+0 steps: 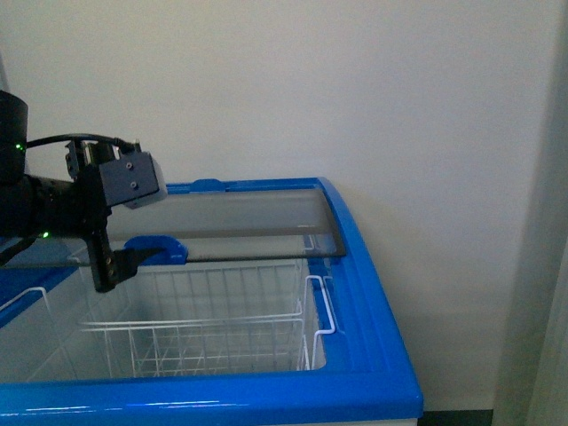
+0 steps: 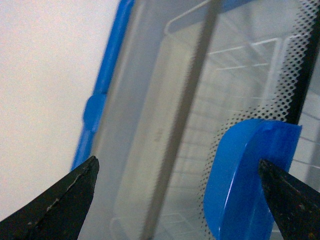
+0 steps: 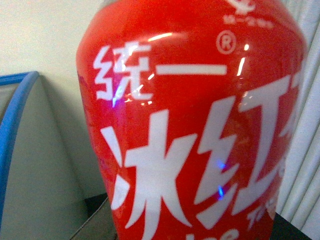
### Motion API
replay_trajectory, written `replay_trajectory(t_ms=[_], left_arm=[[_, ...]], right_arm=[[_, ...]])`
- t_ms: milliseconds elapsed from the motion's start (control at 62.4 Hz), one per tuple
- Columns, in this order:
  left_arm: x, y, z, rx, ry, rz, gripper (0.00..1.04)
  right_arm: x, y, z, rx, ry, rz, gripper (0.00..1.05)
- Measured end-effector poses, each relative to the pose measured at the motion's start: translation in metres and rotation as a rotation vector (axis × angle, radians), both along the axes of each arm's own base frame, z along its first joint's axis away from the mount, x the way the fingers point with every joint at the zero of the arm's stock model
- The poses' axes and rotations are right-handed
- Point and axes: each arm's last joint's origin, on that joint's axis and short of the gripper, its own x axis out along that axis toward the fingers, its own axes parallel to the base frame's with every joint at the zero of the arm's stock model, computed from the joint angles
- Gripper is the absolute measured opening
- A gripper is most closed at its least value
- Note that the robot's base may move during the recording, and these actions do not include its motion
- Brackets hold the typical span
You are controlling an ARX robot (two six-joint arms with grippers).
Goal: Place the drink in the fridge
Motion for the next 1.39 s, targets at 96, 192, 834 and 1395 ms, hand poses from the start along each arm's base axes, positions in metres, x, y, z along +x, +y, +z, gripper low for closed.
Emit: replay_trajectory(t_ms=[96, 192, 834, 1395], left_arm=[[0.009, -0.003, 0.005, -0.044, -0.065, 0.06, 0.97], [0.015, -0.006, 0.011, -0.087, -0.116, 0.113, 0.97], [-0.068, 0.001, 0.075, -0.964, 0.351, 0.392, 0.97], [-0.34, 0.018, -0.021, -1.162, 0.118, 0.639, 0.54]], right_arm=[[0.0, 0.0, 0.0, 0.0, 0.0, 0.0, 0.36], [0.0, 0.0, 0.0, 0.0, 0.0, 0.0, 0.36], [0.0, 0.0, 0.0, 0.0, 0.0, 0.0, 0.36], [0.009, 0.005, 0.0, -0.029, 0.255, 0.261, 0.36]])
